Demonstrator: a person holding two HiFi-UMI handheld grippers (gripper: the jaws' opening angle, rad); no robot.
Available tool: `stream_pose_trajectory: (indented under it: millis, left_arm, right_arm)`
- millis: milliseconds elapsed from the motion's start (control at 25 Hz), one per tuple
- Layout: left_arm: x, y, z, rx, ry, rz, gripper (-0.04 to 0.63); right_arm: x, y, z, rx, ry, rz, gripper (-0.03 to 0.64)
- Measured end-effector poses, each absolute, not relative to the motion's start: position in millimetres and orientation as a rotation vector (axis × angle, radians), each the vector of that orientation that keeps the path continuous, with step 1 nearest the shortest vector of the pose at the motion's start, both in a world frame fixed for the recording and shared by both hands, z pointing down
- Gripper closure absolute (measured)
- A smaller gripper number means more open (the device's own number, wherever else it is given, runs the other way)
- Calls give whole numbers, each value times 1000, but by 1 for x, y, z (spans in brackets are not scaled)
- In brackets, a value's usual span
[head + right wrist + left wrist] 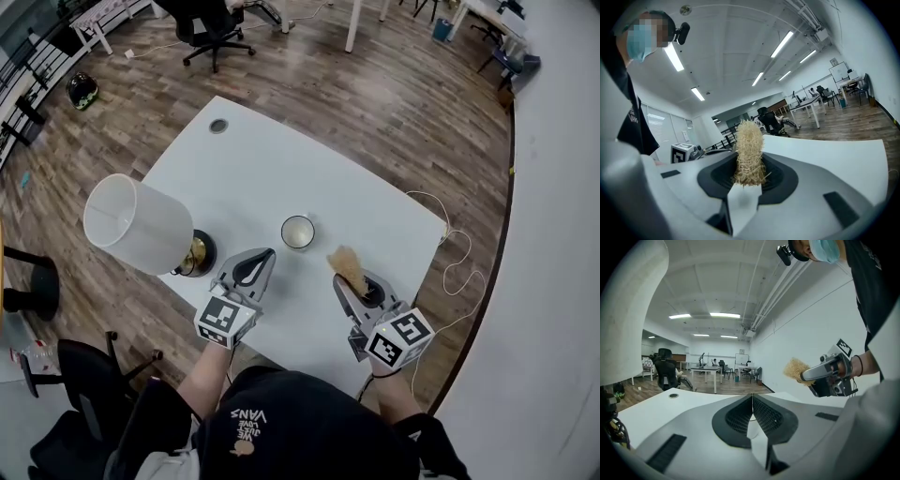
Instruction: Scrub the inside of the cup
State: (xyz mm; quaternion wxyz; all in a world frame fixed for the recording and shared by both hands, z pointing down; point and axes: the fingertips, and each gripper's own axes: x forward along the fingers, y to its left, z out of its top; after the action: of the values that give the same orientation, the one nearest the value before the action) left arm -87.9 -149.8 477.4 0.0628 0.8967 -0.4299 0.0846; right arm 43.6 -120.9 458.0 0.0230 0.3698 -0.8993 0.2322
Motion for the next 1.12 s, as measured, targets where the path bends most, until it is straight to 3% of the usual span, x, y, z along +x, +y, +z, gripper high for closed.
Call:
stream_pose_trajectory:
  millis: [480, 600, 920, 1120]
  left_arm:
    - [-76, -176, 495, 2760, -1205, 226, 579]
    - [-71, -180, 499, 2763, -1169, 212, 467]
    - [-59, -191, 520, 2768, -1123, 238, 250]
    - [-50, -200, 541, 2759, -1097, 272, 201]
  right_arm:
    - [43, -142, 477, 1160, -2738, 770, 517]
    - [43, -144, 479, 1159, -2734, 771, 517]
    - [41, -147, 485, 1156, -2717, 787, 517]
    - [39, -147, 490, 1145, -2705, 792, 517]
